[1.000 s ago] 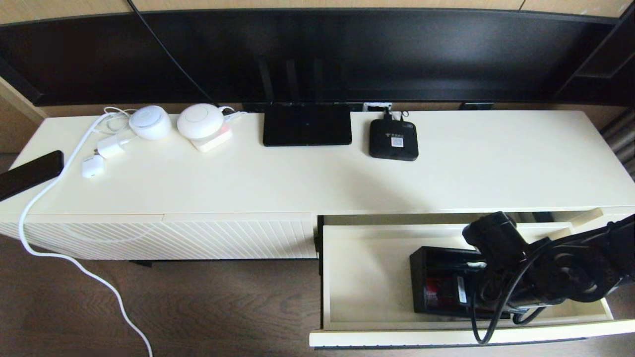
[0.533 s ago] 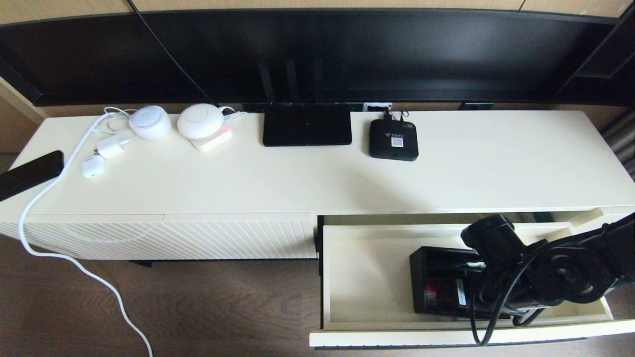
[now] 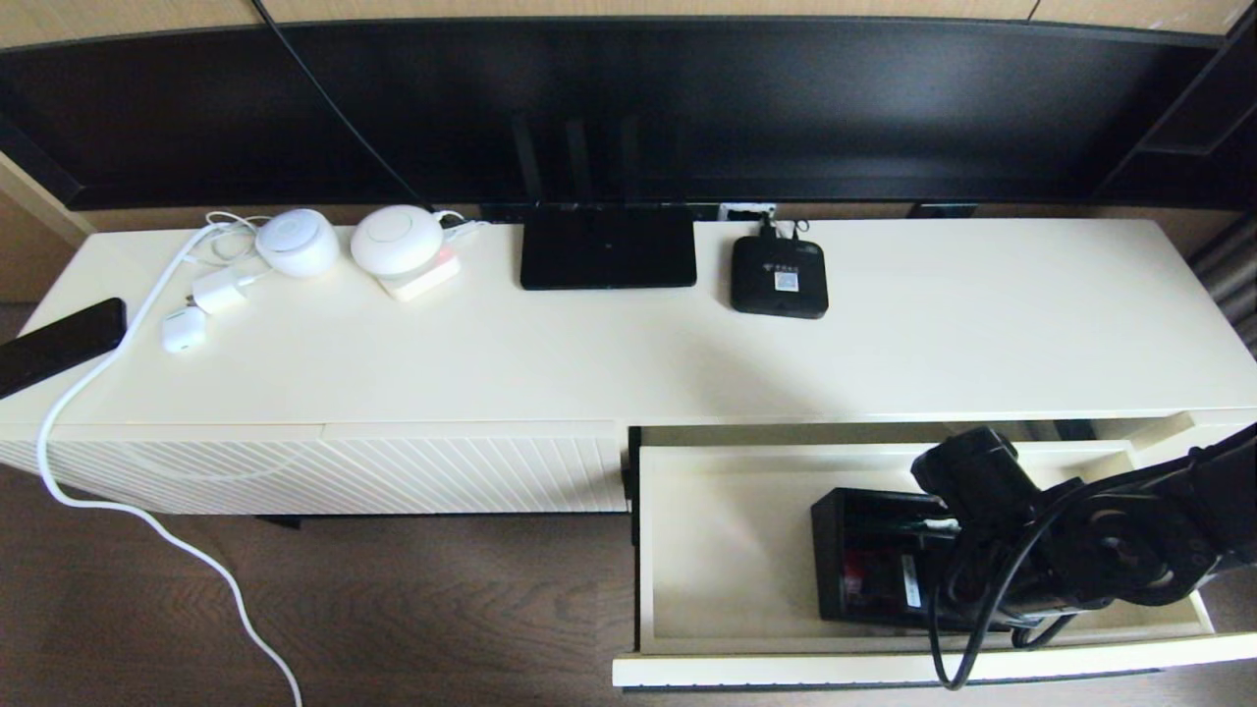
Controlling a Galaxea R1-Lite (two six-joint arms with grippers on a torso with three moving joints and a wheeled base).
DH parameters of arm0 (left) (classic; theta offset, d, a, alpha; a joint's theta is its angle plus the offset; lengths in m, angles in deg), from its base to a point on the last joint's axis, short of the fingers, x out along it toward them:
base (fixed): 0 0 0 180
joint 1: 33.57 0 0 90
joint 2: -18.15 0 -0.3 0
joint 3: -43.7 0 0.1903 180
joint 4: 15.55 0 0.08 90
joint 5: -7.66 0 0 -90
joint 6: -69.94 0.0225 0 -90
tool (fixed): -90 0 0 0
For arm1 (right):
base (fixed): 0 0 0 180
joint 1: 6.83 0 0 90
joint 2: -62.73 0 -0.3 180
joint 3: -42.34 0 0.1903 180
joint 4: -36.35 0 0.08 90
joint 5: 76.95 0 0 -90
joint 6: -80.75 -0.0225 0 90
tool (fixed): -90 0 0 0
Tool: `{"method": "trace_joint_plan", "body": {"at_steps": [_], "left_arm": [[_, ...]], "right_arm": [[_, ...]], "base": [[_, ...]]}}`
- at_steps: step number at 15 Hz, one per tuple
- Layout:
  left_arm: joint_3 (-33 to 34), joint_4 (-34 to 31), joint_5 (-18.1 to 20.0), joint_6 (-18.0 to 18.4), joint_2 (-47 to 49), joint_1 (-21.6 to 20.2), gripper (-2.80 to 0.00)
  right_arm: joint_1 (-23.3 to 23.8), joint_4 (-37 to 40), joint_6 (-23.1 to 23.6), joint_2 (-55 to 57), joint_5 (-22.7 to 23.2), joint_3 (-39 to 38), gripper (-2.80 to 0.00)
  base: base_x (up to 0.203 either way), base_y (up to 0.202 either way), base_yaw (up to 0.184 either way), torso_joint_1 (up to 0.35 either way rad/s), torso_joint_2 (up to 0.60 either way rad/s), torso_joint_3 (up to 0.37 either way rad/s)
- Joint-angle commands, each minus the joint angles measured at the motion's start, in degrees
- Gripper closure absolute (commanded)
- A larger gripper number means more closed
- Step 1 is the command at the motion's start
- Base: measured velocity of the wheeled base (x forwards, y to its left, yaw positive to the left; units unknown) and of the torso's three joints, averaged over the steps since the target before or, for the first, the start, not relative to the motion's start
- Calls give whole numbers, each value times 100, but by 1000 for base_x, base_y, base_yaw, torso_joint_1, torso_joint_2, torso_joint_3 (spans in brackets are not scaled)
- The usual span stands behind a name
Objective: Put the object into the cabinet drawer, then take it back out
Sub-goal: Take the storage box out of the drawer and put it on the table
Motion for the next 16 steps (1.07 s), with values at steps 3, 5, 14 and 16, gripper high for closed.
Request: {"method": "trace_joint_plan", "body": {"at_steps": [3, 5, 14, 16], "left_arm": [[-3, 0, -1, 1, 8, 0, 0], [-1, 0, -1, 1, 9, 0, 0], [-4, 0, -1, 1, 6, 0, 0], [-4, 9, -1, 1, 9, 0, 0]], "right_arm": [[-3, -6, -12, -3, -9, 27, -280], [-3, -41, -12, -3, -1, -22, -280], [-3, -208, 393, -82, -1, -125, 0], [-3, -208, 383, -64, -1, -142, 0]], "base": [[0, 0, 0, 0, 0, 0], [0, 0, 0, 0, 0, 0], [0, 0, 0, 0, 0, 0], [0, 0, 0, 0, 0, 0]]}}
